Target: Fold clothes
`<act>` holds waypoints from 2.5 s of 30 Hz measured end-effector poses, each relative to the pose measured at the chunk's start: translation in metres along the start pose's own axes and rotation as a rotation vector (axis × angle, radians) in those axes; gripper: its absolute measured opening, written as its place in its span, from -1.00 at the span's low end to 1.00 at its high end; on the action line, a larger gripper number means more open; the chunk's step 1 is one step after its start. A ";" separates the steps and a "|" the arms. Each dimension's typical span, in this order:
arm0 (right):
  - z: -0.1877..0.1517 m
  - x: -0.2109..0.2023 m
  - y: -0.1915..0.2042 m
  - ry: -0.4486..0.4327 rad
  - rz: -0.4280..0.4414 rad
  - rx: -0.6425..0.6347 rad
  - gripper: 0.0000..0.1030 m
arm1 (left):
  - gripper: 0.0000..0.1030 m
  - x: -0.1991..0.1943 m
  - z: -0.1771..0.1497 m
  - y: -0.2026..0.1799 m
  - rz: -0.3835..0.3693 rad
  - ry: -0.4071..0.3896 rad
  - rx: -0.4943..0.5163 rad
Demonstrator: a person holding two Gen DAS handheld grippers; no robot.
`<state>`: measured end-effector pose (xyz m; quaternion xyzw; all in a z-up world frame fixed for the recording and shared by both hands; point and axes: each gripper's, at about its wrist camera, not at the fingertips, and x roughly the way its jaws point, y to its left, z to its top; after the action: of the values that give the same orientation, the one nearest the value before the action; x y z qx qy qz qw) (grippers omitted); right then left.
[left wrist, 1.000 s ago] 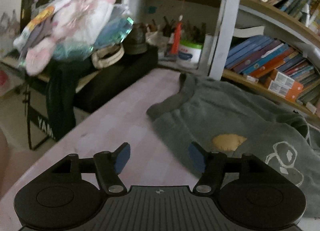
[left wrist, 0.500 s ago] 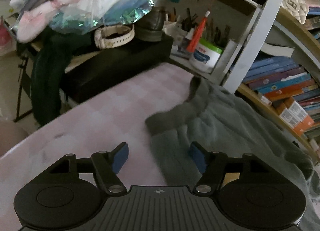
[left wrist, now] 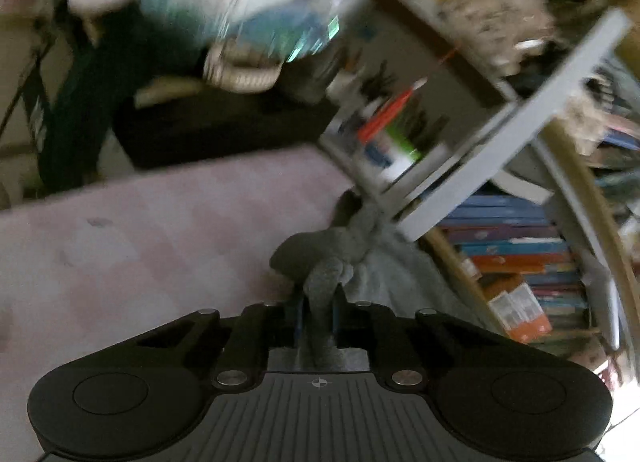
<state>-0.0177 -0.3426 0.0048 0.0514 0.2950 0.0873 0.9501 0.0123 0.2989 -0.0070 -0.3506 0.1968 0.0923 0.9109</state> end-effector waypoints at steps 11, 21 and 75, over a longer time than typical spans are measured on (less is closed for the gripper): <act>-0.007 0.022 0.033 0.081 0.053 -0.090 -0.01 | -0.78 -0.031 -0.010 0.025 0.078 0.022 0.054; -0.013 -0.004 0.007 0.096 -0.118 -0.171 -0.04 | -0.76 -0.018 -0.040 0.008 0.008 0.107 0.125; -0.023 -0.011 0.022 0.093 -0.053 -0.164 0.12 | -0.35 -0.037 -0.041 -0.014 0.104 0.076 0.399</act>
<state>-0.0423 -0.3222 -0.0046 -0.0385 0.3319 0.0883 0.9384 -0.0294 0.2595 -0.0108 -0.1558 0.2635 0.0852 0.9482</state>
